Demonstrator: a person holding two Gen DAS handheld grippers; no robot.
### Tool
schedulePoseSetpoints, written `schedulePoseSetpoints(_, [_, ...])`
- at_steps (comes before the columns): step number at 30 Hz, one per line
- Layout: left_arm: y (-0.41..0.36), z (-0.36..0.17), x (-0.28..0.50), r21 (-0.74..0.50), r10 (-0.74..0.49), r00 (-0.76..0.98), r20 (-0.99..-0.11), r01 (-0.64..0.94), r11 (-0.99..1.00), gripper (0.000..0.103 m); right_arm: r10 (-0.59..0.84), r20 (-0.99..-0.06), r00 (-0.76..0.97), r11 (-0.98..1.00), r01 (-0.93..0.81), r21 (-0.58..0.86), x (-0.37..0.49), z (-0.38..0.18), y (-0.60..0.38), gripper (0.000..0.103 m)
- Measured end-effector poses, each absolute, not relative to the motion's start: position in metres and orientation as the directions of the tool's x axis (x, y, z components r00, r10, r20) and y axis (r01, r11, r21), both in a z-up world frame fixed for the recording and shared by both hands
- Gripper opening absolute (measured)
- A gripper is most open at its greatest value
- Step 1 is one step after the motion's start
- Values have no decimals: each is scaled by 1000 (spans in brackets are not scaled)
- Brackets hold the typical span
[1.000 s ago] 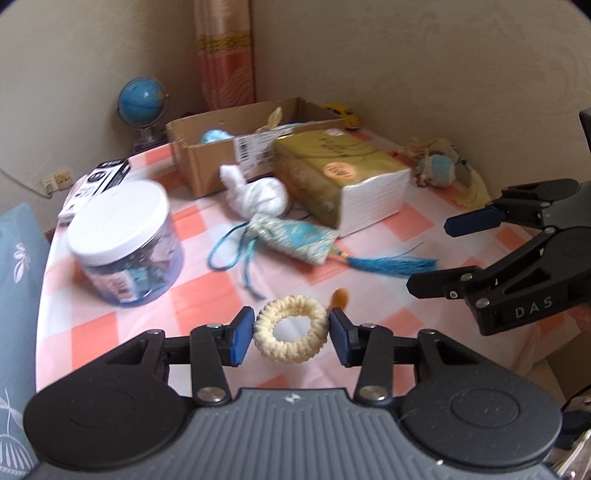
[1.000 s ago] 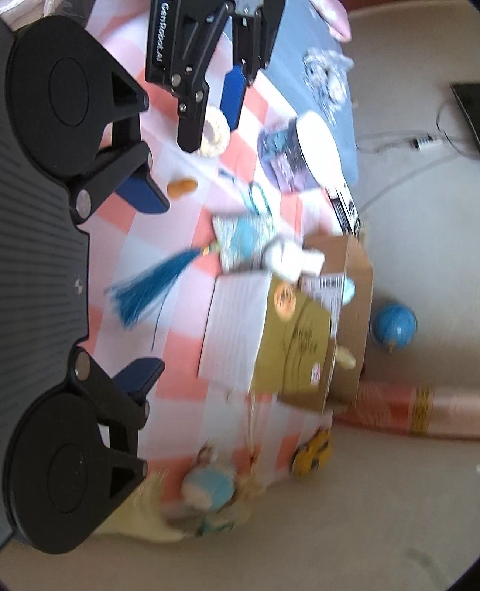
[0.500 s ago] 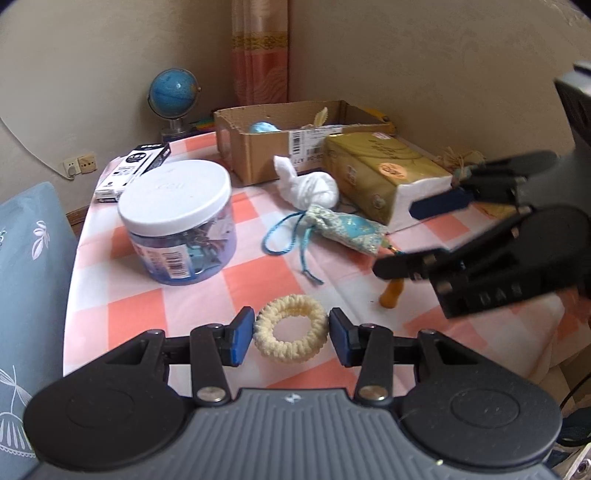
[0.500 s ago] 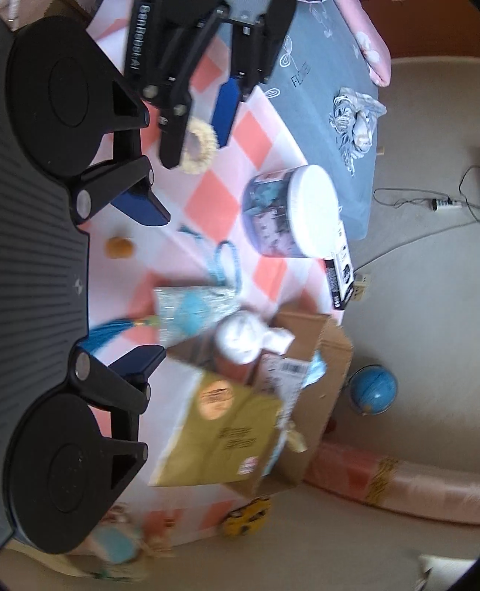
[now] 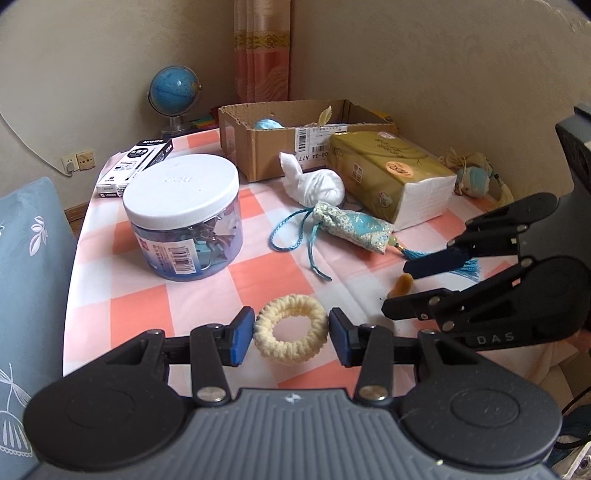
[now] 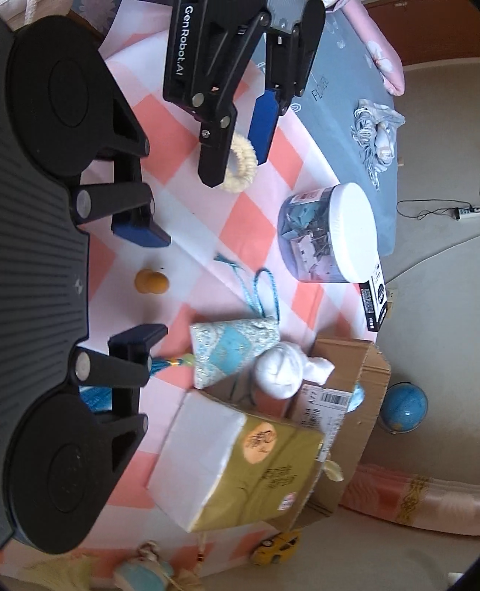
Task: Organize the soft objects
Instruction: 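Grasp the small orange egg on the table with the right gripper, then carry the orange egg over the box and open the right gripper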
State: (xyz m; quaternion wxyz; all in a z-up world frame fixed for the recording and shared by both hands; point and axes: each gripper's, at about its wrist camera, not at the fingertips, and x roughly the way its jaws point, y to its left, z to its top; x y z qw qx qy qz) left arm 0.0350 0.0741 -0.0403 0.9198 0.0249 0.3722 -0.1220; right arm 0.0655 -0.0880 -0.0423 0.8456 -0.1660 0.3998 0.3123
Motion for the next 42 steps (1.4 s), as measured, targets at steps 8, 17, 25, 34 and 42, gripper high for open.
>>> schedulePoseSetpoints(8, [71, -40, 34, -34, -200, 692, -694, 245, 969, 44, 399, -778, 486, 736, -676, -44, 60, -42, -86, 15])
schedulePoseSetpoints(17, [70, -35, 32, -23, -203, 692, -693, 260, 965, 44, 406, -760, 507, 736, -675, -56, 56, -30, -90, 15])
schedulePoseSetpoints(25, [70, -25, 32, -10, -212, 694, -688, 283, 959, 44, 410, -717, 564, 742, -663, -97, 63, 3, -101, 15])
schedulePoseSetpoints(34, [68, -22, 32, -18, -227, 695, -682, 294, 956, 44, 383, -659, 647, 779, -610, -146, 130, 47, -106, 15])
schedulePoseSetpoints(42, [68, -23, 34, -19, -212, 693, -689, 275, 961, 44, 339, -640, 689, 803, -567, -185, 218, 67, -94, 15])
